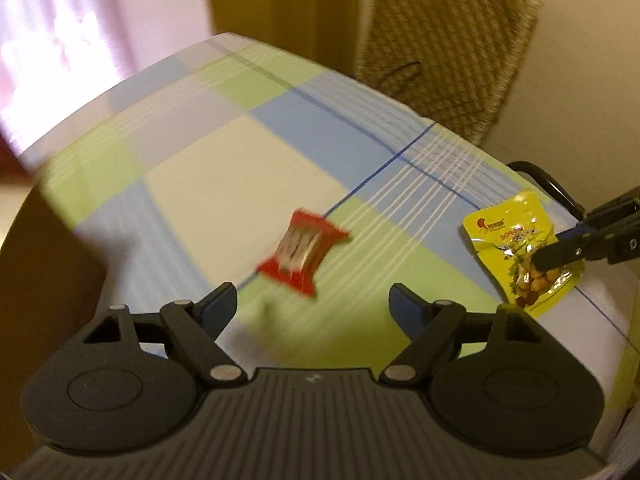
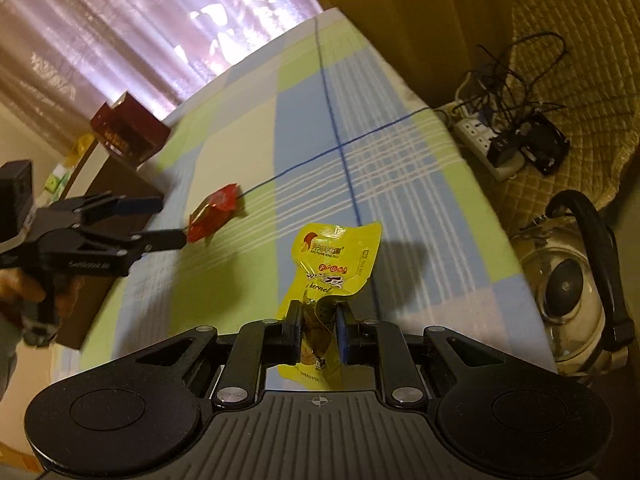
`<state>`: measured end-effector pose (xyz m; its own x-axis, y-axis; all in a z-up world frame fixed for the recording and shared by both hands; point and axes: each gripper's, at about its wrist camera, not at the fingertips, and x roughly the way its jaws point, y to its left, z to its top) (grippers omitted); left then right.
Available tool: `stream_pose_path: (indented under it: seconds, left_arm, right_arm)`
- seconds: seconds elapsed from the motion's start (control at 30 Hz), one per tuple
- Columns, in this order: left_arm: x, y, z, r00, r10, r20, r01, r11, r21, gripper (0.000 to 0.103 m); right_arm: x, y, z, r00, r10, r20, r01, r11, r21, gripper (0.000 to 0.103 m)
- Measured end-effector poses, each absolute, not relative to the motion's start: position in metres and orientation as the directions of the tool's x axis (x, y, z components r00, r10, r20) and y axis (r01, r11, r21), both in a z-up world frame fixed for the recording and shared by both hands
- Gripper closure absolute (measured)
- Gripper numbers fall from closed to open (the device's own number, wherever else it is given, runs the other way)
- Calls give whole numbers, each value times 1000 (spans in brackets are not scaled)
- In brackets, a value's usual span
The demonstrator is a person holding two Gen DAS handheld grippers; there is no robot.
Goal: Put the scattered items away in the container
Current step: 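Grasp the red candy packet with the left tool while the right tool holds the yellow packet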
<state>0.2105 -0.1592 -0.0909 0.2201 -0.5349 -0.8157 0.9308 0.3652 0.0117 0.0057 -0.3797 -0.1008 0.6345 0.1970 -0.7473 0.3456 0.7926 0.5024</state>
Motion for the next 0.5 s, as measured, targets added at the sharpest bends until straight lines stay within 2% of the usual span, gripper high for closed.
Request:
stream_pose_path:
  seconds: [0.13,0.23,0.27,0.4,0.43,0.47,0.5]
  left_arm:
    - [232,-185,-104,180,-536,-825,960,280,28,24]
    - [245,-201,-117,133,-520,-844,969,249,0,30]
    - [248,-205,-123,120,-508,-853,970,245,-10,39]
    - [251,-209,-132,107,-507,-855,972,236,-18,62]
    - [250,-208,-132,99,-505,-858,971,237,-28,75]
    - [250,-206,-132,87,-498,-863,969,242,-42,80]
    - [249,-204,-133,88,-495,-864,968,248,-44,80]
  right_arm:
    - [5,-386,-104,640,198,-742,373,765,526,84]
    - [4,-388,-105,642,200,-740,382,754,535,84]
    - [4,-389,-105,642,200,-740,382,753,535,84]
    - [9,-387,-104,644,210,-736,372,755,540,84]
    - [11,-386,-104,644,213,-735,367,757,541,84]
    - [12,-385,-104,644,217,-733,362,758,542,84]
    - [14,-384,-103,645,223,-731,355,759,545,84]
